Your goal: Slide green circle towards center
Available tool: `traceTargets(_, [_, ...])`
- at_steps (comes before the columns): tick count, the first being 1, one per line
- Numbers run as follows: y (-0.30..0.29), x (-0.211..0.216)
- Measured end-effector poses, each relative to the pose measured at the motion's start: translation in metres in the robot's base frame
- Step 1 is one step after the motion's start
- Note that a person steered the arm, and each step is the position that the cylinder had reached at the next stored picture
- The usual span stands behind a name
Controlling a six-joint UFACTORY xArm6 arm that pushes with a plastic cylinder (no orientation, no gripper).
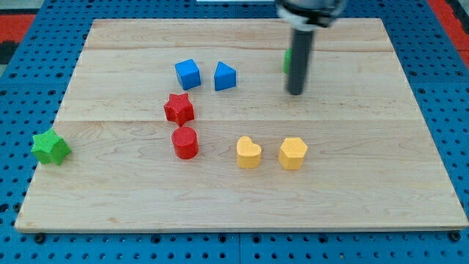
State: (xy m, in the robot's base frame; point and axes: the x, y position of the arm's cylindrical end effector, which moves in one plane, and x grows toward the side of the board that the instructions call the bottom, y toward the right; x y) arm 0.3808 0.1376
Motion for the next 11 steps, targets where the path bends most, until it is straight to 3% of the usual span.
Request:
traceTargets(1, [0.044, -0.046])
traceTargets(2, [0.022, -0.112])
traceTargets(3, [-0.028, -0.116])
traceTargets(5, [-0.040, -0.052])
traceTargets(6, [-0.028, -0.050])
traceTargets(7, [0.032, -0.023])
traceTargets(10, [-0.041, -0.033])
traceTargets(11, [-0.032, -0.053])
